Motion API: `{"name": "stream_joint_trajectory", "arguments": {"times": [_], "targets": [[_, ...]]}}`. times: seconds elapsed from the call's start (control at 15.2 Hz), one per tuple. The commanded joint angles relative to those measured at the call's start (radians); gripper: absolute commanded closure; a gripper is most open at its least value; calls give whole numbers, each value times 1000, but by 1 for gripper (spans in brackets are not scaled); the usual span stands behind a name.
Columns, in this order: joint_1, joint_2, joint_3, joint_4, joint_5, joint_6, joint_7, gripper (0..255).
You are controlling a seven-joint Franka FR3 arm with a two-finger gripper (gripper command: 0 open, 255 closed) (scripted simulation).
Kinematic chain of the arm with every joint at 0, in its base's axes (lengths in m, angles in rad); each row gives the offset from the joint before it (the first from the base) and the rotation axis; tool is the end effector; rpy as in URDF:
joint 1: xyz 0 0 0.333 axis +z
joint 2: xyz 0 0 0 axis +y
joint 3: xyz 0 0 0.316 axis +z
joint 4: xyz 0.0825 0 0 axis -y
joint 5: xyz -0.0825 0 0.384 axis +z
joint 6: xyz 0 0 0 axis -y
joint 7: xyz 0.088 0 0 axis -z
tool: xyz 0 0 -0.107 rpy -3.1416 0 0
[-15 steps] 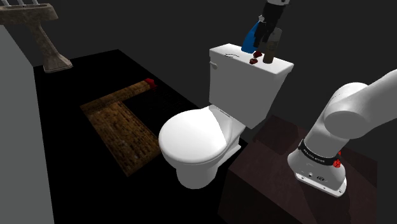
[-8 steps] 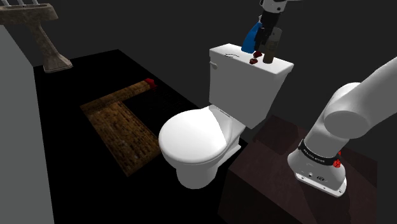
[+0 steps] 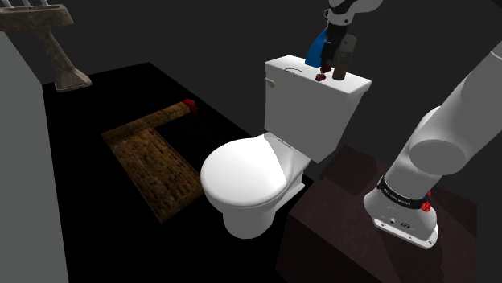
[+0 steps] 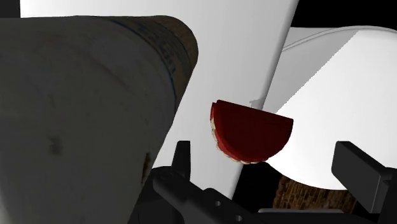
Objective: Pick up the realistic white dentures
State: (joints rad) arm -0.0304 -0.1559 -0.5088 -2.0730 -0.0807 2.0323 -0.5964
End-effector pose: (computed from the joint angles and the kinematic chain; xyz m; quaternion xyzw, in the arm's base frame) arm 0.4430 -0.2818 0.4982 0.9978 0.0455 0.0413 0.0252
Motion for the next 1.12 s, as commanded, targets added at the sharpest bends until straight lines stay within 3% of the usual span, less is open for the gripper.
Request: {"name": "stream_joint_trajectory", "arguments": {"times": [0.0, 0.4, 0.46, 1.06], "targets": [[-2, 11, -5, -20, 3, 30, -8, 0], [-2, 29, -10, -65, 11, 91, -14, 0], [-2, 28, -10, -67, 10, 92, -13, 255], [-2, 29, -10, -65, 11, 91, -14, 255]]}}
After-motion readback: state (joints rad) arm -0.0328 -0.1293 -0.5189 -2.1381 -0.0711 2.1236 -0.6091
